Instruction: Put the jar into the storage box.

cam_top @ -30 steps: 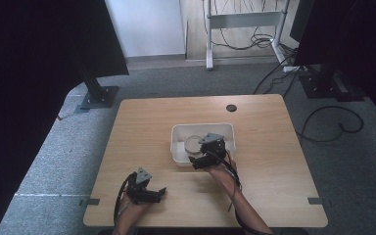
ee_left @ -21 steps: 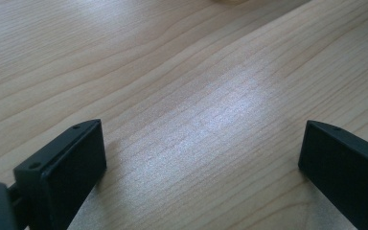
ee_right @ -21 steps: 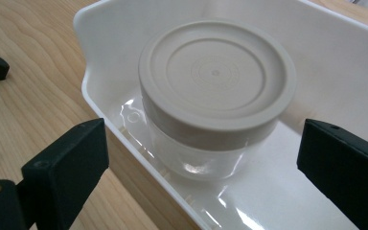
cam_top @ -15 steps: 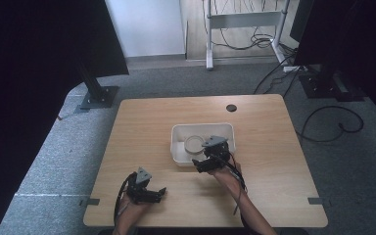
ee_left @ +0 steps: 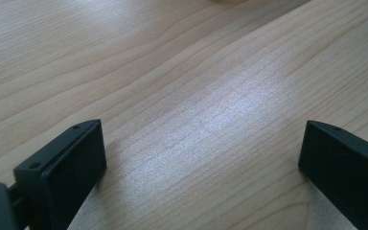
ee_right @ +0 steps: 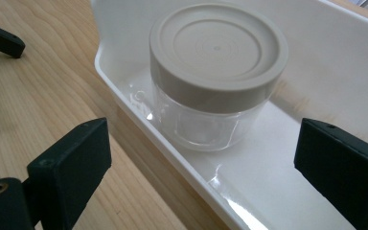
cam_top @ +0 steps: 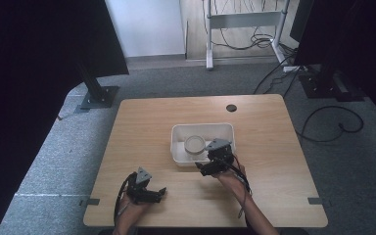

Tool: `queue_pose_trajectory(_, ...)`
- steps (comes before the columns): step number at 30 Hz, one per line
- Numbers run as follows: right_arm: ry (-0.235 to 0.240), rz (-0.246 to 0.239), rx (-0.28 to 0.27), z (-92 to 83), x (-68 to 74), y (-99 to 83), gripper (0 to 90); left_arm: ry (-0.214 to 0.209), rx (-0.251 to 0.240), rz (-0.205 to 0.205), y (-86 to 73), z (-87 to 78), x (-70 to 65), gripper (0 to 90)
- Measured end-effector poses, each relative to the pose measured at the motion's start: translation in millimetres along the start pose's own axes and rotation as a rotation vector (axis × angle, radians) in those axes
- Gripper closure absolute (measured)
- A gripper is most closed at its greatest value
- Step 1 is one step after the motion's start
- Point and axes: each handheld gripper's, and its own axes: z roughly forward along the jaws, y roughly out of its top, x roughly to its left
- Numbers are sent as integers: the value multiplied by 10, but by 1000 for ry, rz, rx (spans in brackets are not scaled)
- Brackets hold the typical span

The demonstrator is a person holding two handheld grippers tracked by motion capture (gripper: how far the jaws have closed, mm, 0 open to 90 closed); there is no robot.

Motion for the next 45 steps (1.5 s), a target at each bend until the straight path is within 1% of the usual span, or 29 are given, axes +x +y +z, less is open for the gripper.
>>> queue_pose_trajectory(2, 8, 2, 1, -22, -3, -23, 53, 0, 0, 1, 0, 0, 0, 20)
queue_pose_trajectory(9, 11, 5, 6, -93, -16, -92, 53, 0, 0, -1, 0, 0, -1, 20)
queue_pose_trajectory(22, 3, 10, 5, -223, -30, -203, 52, 0, 0, -2, 0, 0, -1, 20)
queue_pose_trajectory(38, -7, 27, 9, -382, -76, -364, 48, 0, 0, -2, 0, 0, -1, 20)
queue_pose_trajectory(45, -17, 44, 10, -453, -111, -457, 48, 0, 0, -2, 0, 0, -1, 20)
